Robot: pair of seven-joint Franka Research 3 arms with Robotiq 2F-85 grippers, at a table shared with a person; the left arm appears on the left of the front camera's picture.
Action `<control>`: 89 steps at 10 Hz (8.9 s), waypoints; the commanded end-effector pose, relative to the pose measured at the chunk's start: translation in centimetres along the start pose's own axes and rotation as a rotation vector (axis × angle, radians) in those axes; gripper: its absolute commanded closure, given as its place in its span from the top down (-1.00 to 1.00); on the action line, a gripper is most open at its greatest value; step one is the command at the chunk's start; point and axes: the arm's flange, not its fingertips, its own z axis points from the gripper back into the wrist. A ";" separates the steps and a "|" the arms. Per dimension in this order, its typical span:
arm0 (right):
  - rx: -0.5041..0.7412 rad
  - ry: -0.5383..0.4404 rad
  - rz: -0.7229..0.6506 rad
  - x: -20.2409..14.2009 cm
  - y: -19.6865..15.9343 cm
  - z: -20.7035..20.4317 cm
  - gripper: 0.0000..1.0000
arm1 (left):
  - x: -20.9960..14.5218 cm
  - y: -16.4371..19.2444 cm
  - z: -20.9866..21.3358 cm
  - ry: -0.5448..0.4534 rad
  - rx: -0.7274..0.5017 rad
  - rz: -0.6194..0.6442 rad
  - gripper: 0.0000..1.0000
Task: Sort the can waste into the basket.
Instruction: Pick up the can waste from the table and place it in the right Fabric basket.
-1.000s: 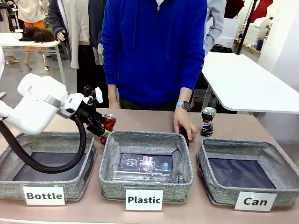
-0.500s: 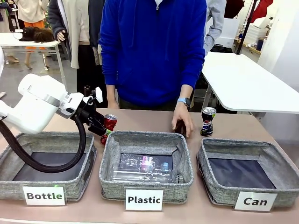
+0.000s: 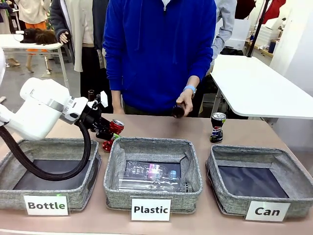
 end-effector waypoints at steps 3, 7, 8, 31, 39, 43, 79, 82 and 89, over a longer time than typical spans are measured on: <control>0.017 -0.014 0.030 0.2 0.0 0.1 1.00 | -0.1 0.4 0.2 -0.049 0.016 -0.023 -1.00; 0.017 -0.014 0.030 0.2 0.0 0.1 1.00 | 1.6 -1.1 6.4 -0.088 0.047 -0.041 -1.00; 0.017 -0.014 0.030 0.2 0.0 0.1 1.00 | 2.8 -3.8 11.2 -0.119 0.049 -0.089 -1.00; 0.017 -0.014 0.030 0.2 0.0 0.1 1.00 | -19.0 -19.3 55.5 -0.221 0.213 -0.238 -0.44; 0.017 -0.014 0.030 0.2 0.0 0.1 1.00 | 4.8 -17.9 31.2 0.051 -0.047 -0.324 -0.44; 0.017 -0.014 0.030 0.2 0.0 0.1 1.00 | 17.5 -19.0 12.7 0.148 -0.165 -0.473 -0.44; 0.017 -0.014 0.030 0.2 0.0 0.1 1.00 | 31.8 -23.4 -5.6 0.295 -0.317 -0.293 1.00; 0.017 -0.014 0.030 0.2 0.0 0.1 1.00 | 26.7 -18.5 8.7 0.249 -0.276 -0.132 1.00; 0.017 -0.014 0.030 0.2 0.0 0.1 1.00 | 3.9 -11.5 30.7 0.027 -0.062 0.417 1.00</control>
